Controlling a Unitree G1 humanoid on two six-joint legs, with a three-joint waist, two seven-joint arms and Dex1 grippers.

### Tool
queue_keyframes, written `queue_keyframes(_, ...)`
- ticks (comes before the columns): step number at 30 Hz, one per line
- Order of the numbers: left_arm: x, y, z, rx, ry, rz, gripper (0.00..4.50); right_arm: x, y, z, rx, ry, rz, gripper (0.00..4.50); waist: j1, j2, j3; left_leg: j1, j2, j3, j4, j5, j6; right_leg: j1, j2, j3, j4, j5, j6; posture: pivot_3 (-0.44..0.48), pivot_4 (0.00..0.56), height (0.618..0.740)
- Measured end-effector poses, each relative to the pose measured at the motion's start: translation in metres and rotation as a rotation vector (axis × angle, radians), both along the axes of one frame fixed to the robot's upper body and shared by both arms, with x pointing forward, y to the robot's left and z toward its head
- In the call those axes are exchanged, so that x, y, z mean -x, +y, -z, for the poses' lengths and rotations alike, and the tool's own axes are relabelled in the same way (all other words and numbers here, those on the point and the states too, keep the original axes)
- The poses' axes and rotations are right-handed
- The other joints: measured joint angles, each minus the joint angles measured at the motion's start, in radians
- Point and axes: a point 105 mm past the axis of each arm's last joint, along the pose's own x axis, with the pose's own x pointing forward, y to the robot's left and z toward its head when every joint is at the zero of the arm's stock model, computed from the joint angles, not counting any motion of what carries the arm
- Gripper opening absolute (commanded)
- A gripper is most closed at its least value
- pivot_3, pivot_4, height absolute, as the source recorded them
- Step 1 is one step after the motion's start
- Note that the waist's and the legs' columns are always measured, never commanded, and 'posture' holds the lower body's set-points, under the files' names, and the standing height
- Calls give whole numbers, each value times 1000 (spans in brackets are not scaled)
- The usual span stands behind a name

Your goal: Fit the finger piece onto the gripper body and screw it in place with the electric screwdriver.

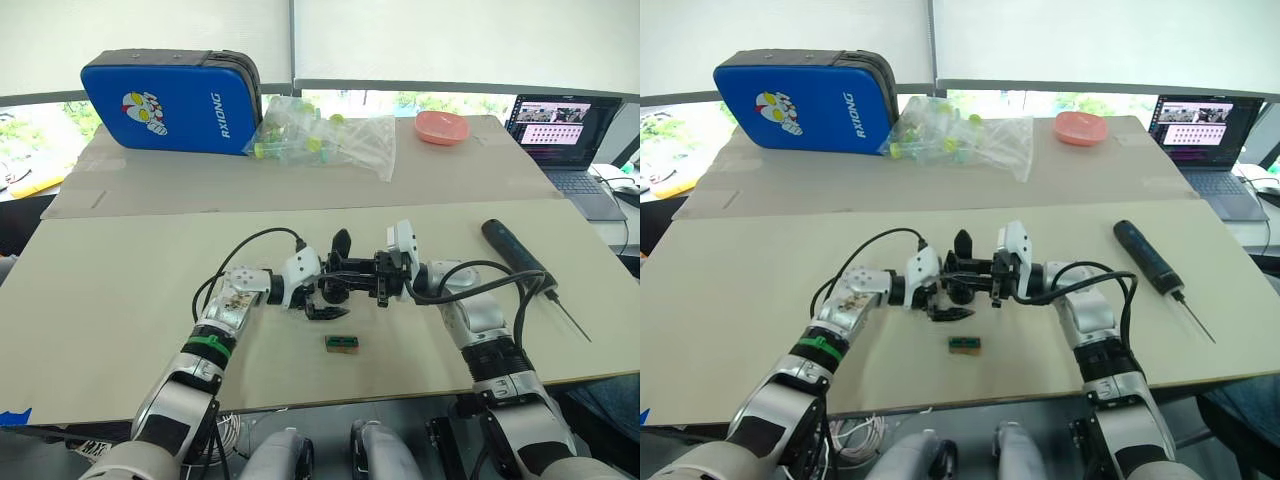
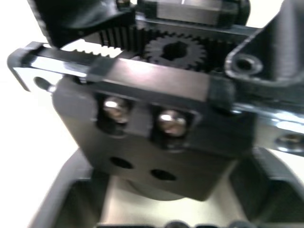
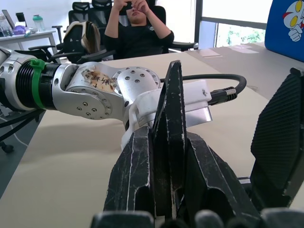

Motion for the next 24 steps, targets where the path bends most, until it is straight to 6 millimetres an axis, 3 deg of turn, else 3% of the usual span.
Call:
queue_keyframes(7,1,2,-14,62,-14,13,4500,2,1,-3,4,0,-10,424,0,0,0,0,0,0,0,0,0,0,0,0,1,0,0,0,150,740)
queue_keyframes(14,0,3,-11,63,-22,6,4500,2,3,-3,2,-1,-12,424,0,0,0,1,0,0,0,0,0,0,0,0,1,0,0,0,150,740)
queue_keyframes(17,-1,5,-6,60,-13,0,3636,2,3,-4,2,-3,-9,424,0,0,0,1,0,0,0,0,0,0,0,0,1,0,0,0,150,740)
queue_keyframes(20,-1,5,-5,59,-13,1,2343,2,3,-5,2,-4,-8,424,0,0,0,1,0,0,0,0,0,0,0,0,1,0,0,0,150,740)
queue_keyframes(24,-2,5,-5,58,-14,3,2308,2,3,-5,2,-4,-8,424,1,0,0,1,0,0,0,0,0,0,0,0,1,0,0,0,150,740)
